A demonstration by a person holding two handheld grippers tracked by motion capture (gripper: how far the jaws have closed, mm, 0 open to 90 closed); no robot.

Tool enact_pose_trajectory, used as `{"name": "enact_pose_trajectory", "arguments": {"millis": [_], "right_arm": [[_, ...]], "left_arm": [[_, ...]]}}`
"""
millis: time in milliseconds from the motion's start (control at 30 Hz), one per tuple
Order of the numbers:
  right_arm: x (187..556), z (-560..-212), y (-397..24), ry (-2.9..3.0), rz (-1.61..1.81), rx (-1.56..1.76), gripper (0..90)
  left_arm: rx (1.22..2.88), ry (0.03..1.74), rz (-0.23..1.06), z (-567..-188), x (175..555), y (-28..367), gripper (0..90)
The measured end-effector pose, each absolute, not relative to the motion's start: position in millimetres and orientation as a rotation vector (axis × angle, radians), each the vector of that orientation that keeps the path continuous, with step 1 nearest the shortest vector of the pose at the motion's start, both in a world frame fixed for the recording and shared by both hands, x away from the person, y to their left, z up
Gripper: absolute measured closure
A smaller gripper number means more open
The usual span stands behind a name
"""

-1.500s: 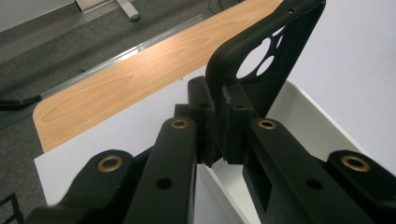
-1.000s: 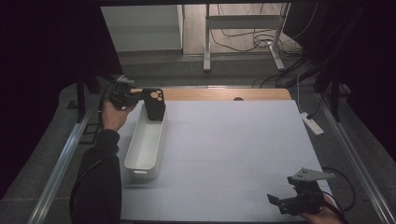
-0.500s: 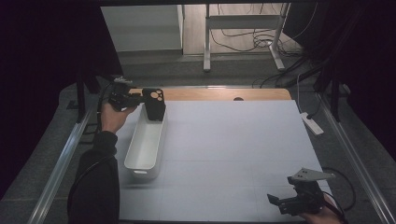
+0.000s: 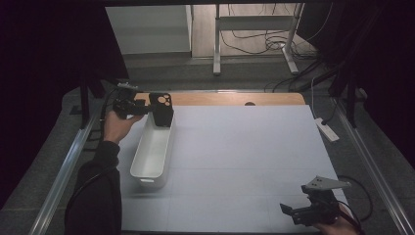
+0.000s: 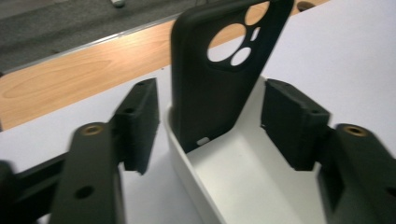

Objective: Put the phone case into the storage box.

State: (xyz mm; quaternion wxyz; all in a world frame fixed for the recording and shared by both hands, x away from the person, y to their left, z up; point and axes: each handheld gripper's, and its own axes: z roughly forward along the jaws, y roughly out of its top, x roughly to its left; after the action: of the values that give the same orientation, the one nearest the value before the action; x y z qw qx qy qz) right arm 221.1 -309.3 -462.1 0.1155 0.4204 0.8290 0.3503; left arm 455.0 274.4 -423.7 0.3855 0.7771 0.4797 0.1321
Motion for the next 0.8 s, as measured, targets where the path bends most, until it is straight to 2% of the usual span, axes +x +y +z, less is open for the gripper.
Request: {"name": "enact_pose_trajectory", "arguments": {"millis": [167, 467, 800], "right_arm": [[221, -462, -309, 2.429, 1.026, 1.229, 0.0], [221, -462, -309, 2.425, 1.028, 1.227, 0.0], [220, -462, -309, 2.416, 1.023, 1.231, 0.0]], "left_arm": [[1.978, 1.214, 0.337, -426, 450, 274, 11.8], [1.946, 1.212, 0.284, -436, 441, 278, 2.5], [1.933, 1.172, 0.284, -440, 426, 278, 0.0]]}}
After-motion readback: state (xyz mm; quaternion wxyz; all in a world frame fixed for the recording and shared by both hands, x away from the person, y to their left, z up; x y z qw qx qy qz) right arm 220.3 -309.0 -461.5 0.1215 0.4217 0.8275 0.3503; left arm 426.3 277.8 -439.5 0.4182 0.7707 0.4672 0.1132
